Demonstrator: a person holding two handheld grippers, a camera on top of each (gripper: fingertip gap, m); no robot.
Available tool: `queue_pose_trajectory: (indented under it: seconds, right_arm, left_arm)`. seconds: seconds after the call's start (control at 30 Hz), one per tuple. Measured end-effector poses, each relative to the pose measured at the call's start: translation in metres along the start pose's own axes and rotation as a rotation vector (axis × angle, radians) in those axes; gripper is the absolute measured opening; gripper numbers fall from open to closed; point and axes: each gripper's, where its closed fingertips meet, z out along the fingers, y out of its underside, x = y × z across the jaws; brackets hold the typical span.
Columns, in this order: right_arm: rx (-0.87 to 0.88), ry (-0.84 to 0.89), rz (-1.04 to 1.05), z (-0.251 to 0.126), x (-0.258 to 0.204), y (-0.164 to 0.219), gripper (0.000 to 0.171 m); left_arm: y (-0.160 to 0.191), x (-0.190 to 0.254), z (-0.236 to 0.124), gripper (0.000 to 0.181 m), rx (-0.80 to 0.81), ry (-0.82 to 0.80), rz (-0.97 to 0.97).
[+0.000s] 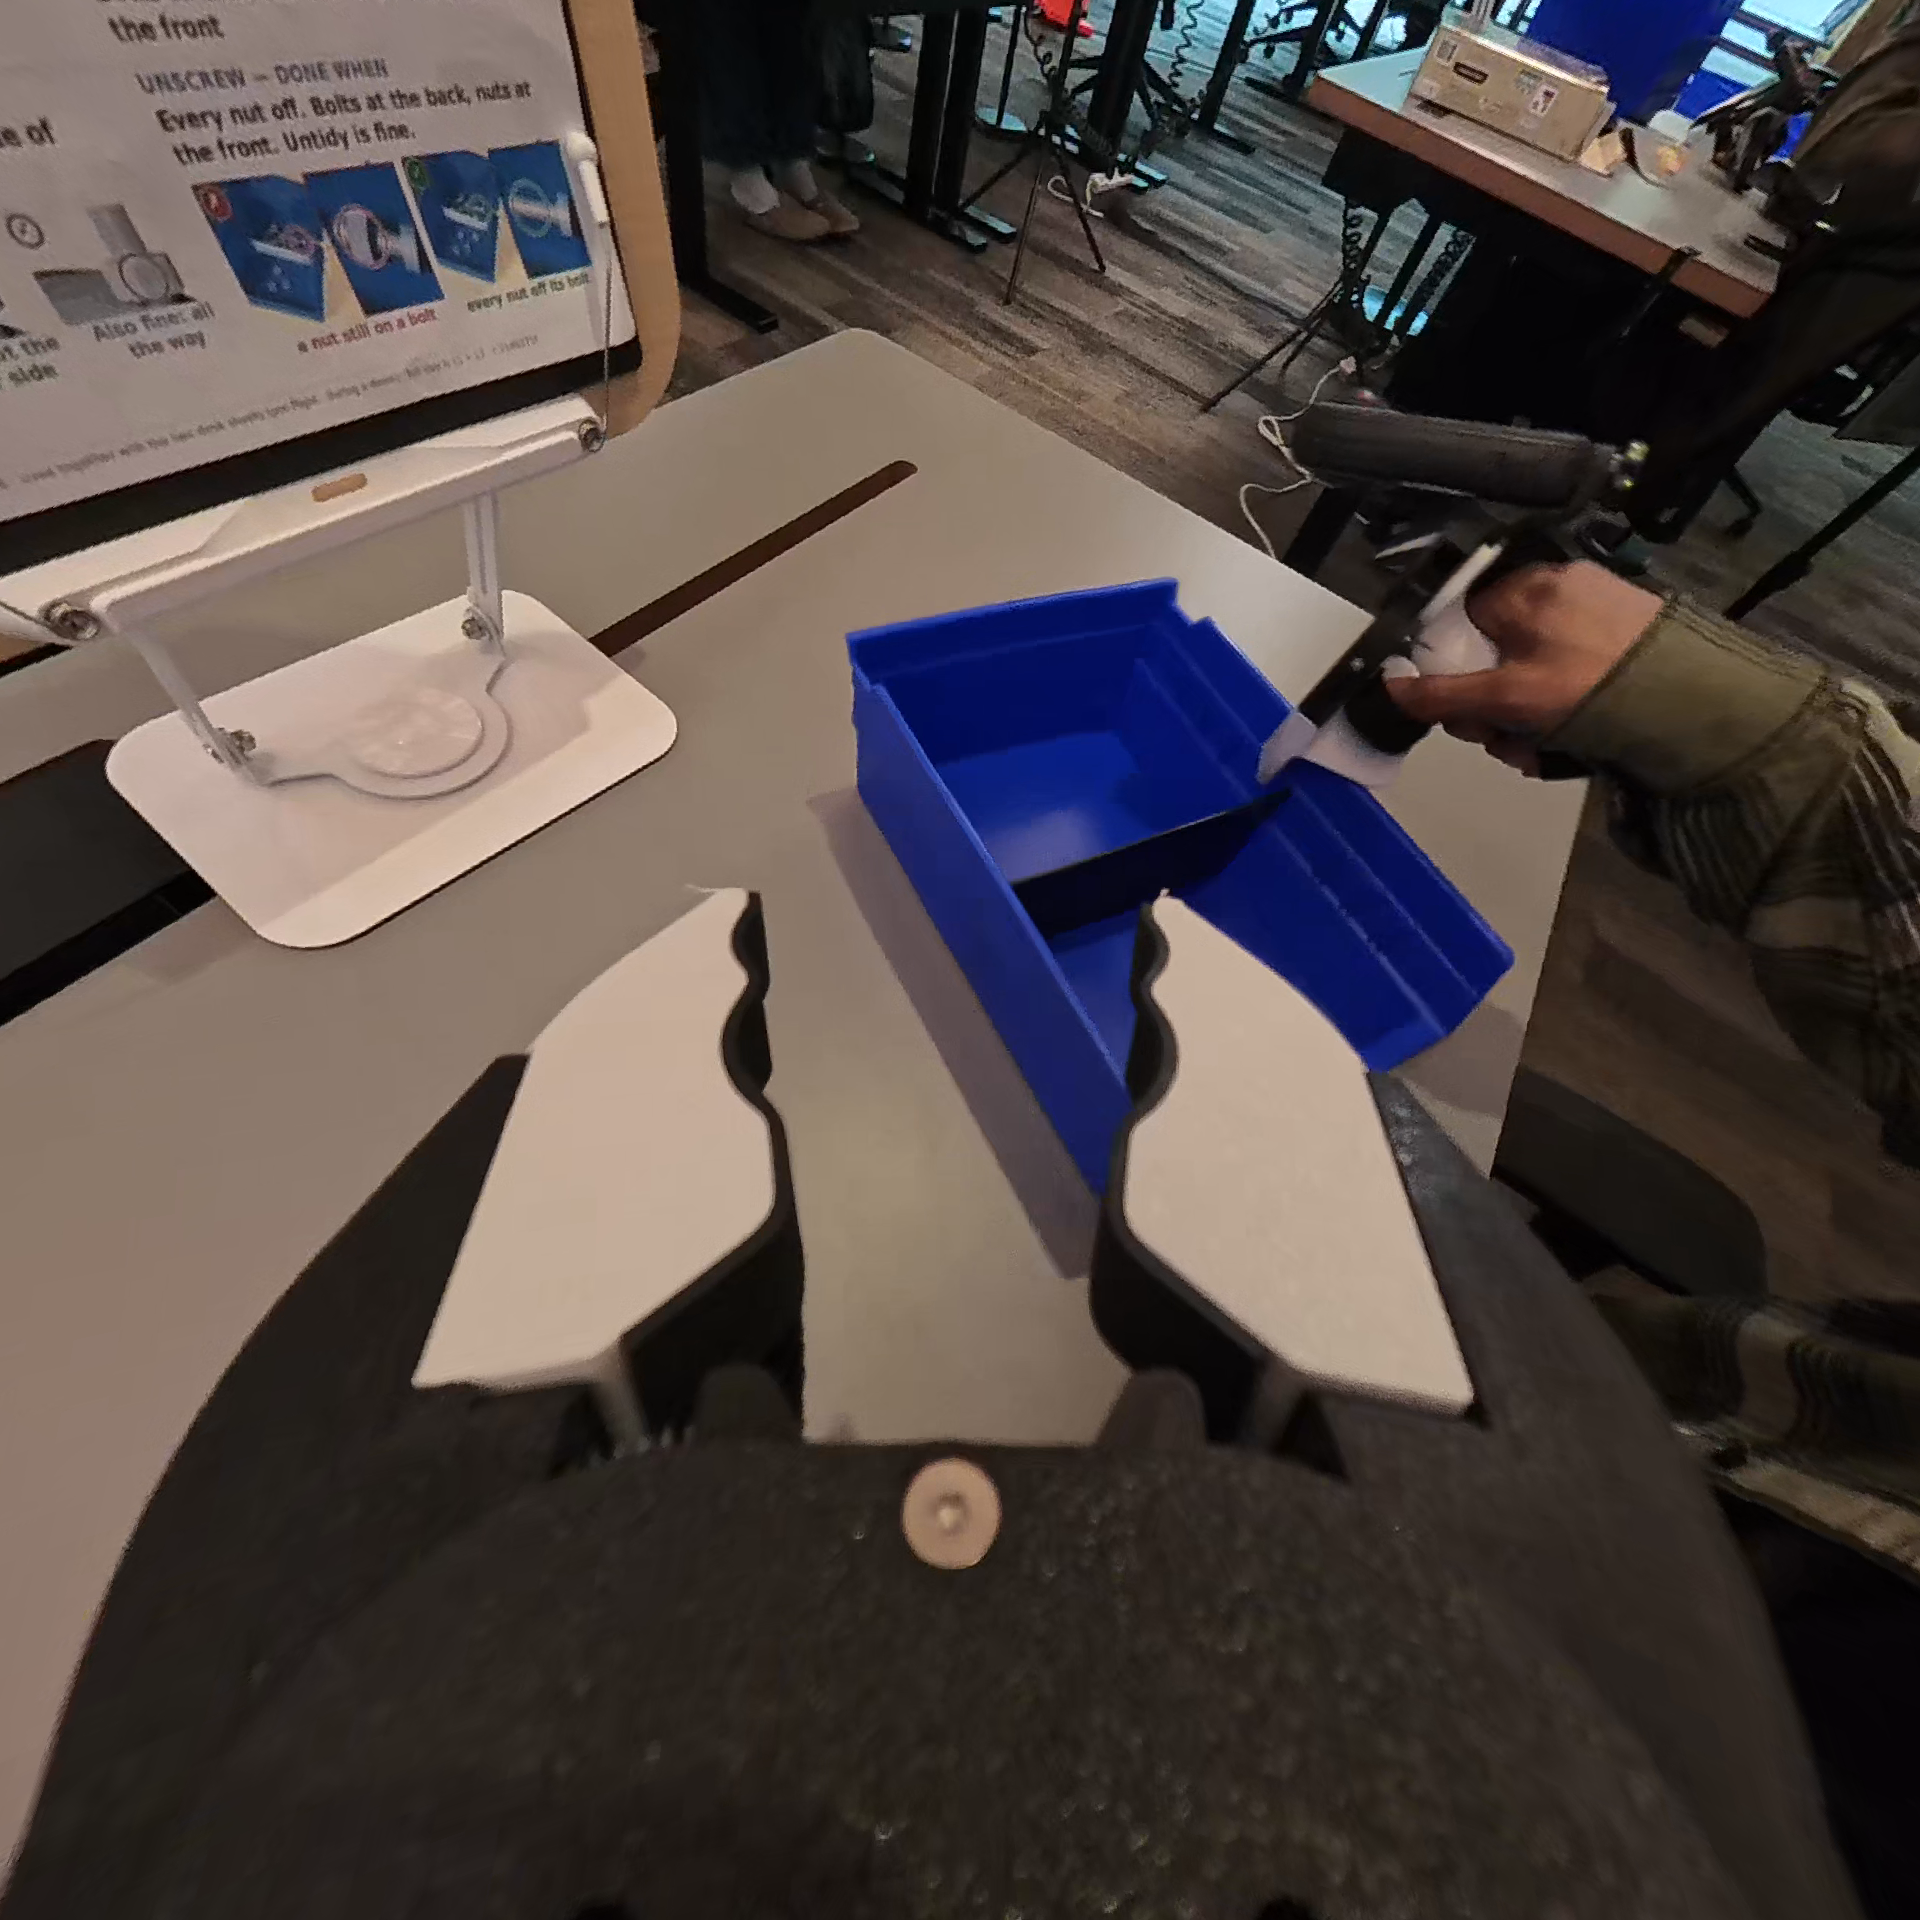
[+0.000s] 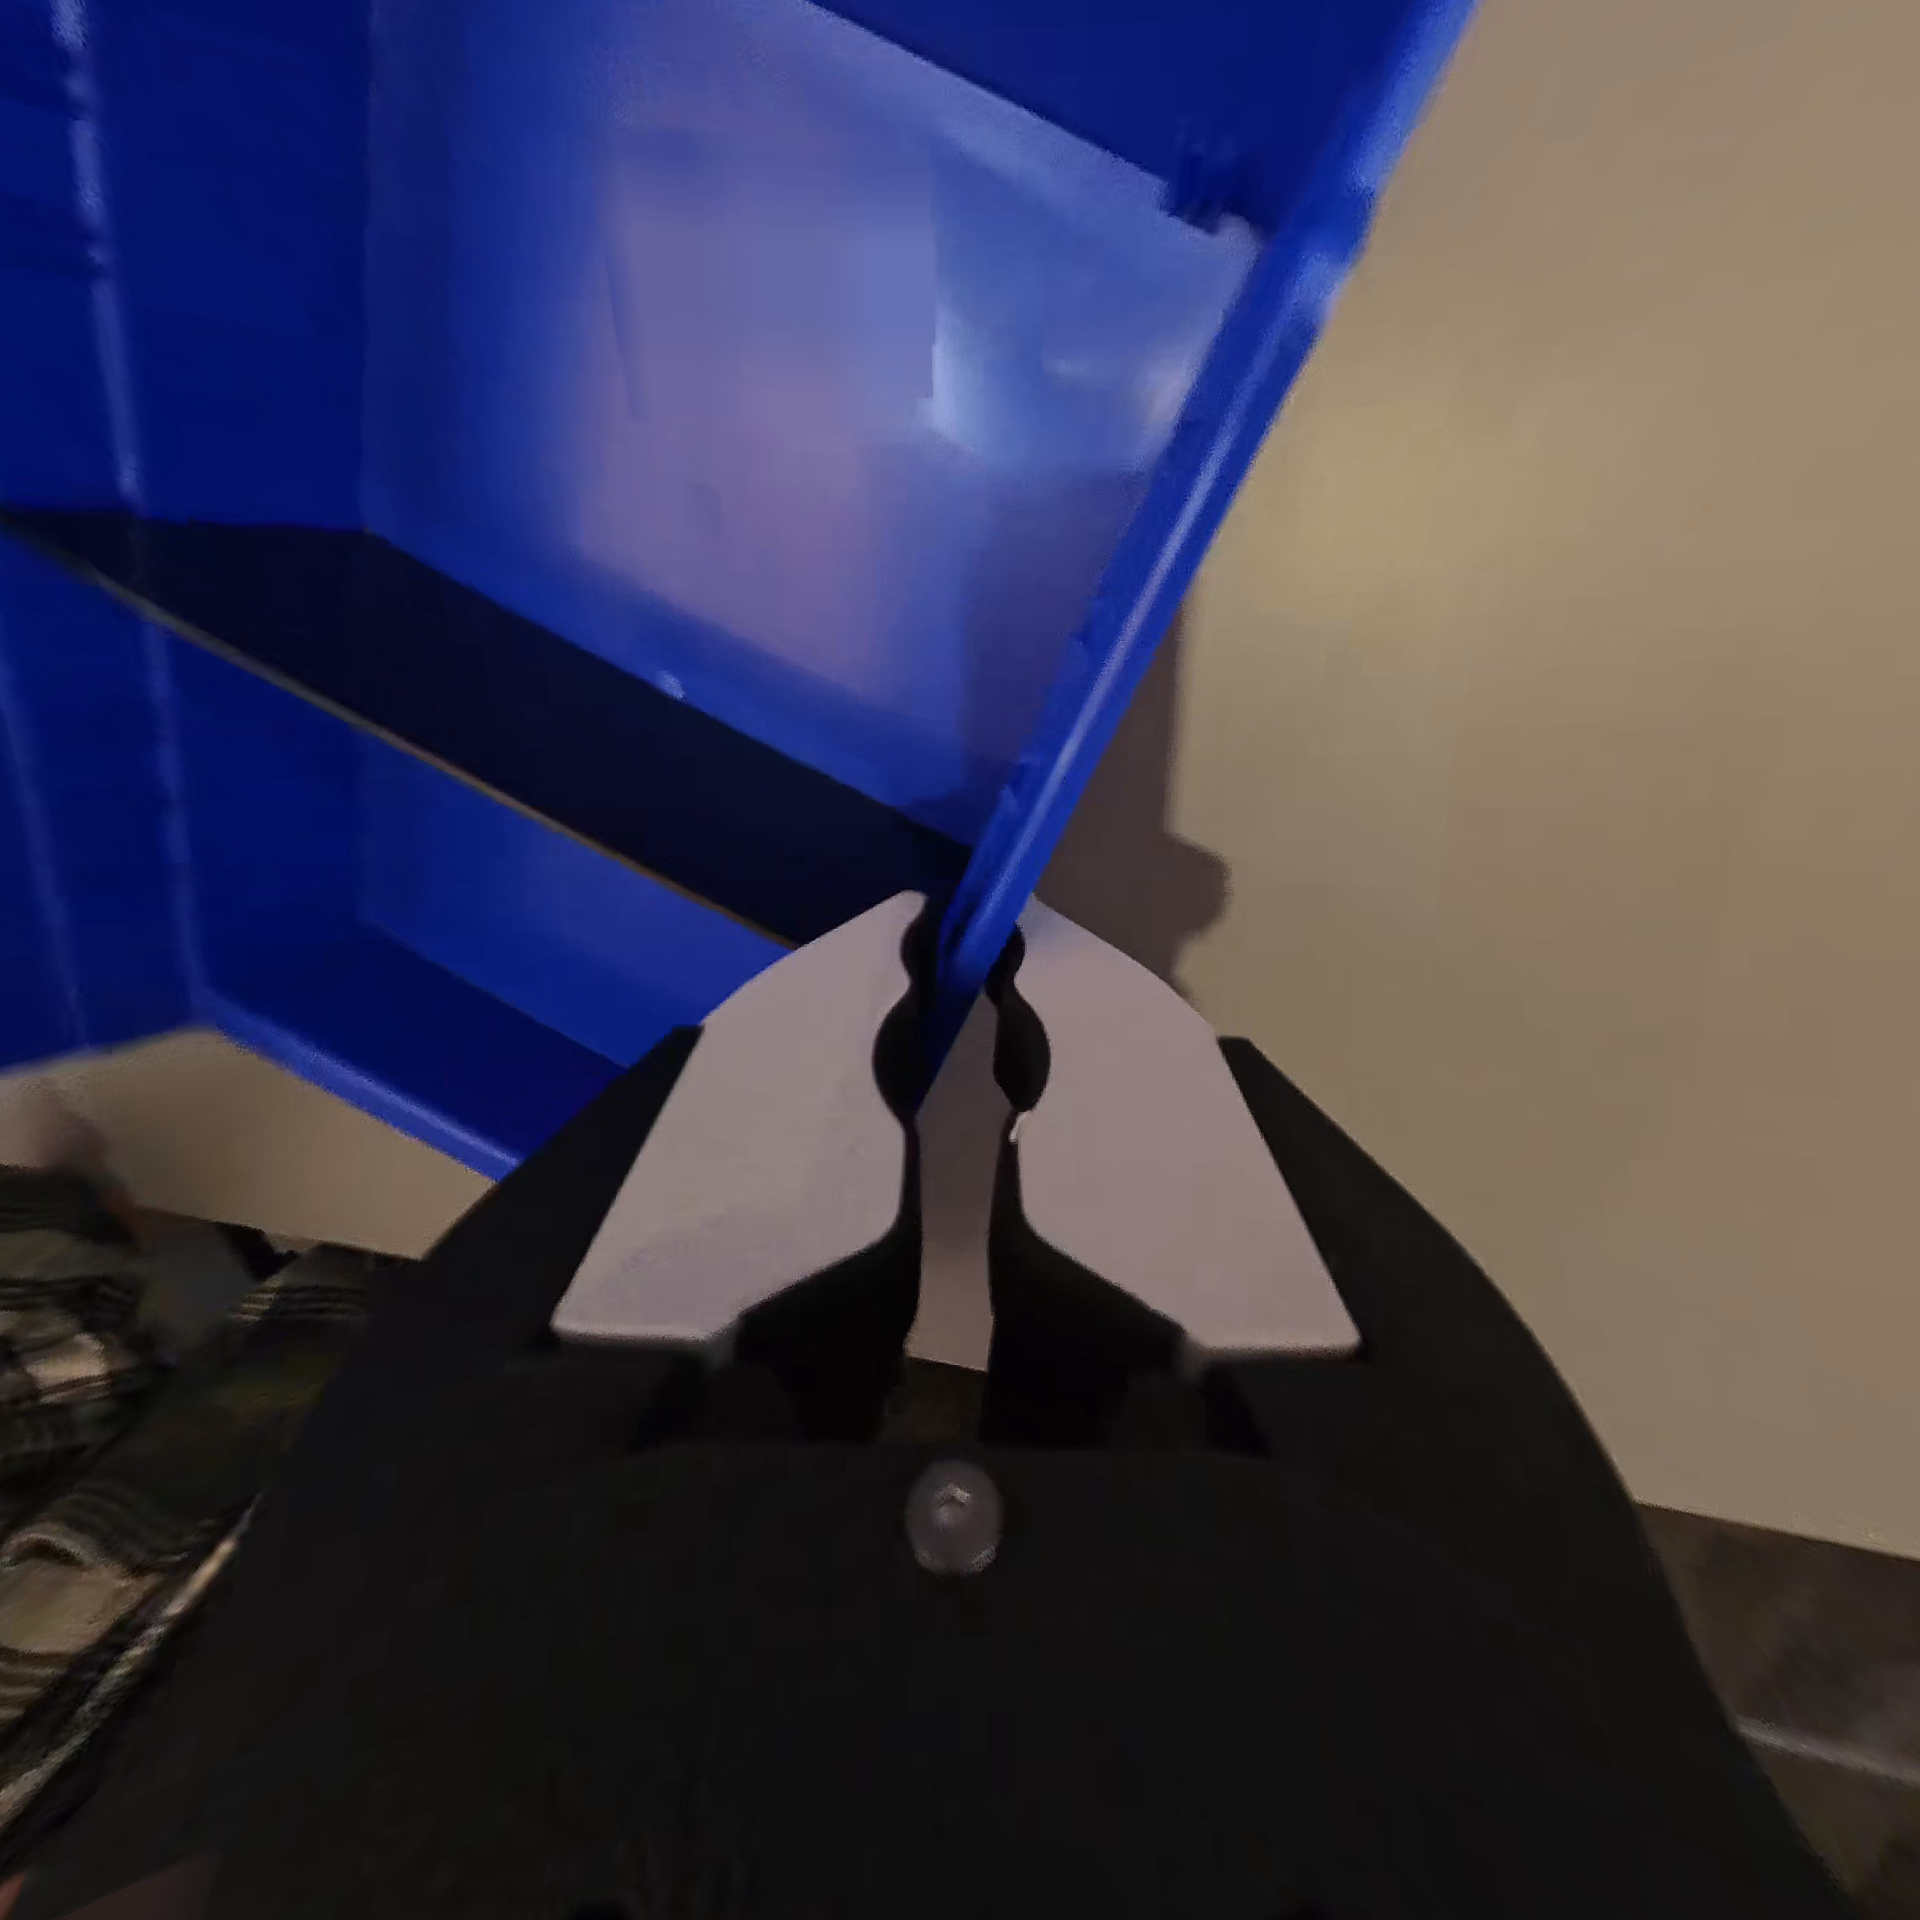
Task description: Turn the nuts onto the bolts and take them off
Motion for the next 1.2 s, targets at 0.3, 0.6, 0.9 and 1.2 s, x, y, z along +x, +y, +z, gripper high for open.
queue_pose_trajectory:
  seconds: [0.3, 0.6, 0.9, 1.2]
  right_arm:
    - [-0.051, 0.100, -0.103, -0.012, 0.063, -0.035, 0.004]
    - [-0.044, 0.132, -0.135, -0.030, 0.140, -0.062, 0.003]
    - [0.002, 0.140, -0.160, -0.042, 0.199, -0.092, 0.003]
    - [0.020, 0.139, -0.216, -0.049, 0.227, -0.099, 0.004]
  left_arm:
    - [0.002, -0.003, -0.001, 0.065, 0.000, 0.029, -0.007]
    - [0.009, -0.009, 0.016, 0.062, -0.035, 0.026, -0.008]
    - [0.023, -0.032, 0.033, 0.063, -0.094, -0.019, -0.069]
    - [0.037, -0.056, 0.044, 0.063, -0.143, -0.078, -0.113]
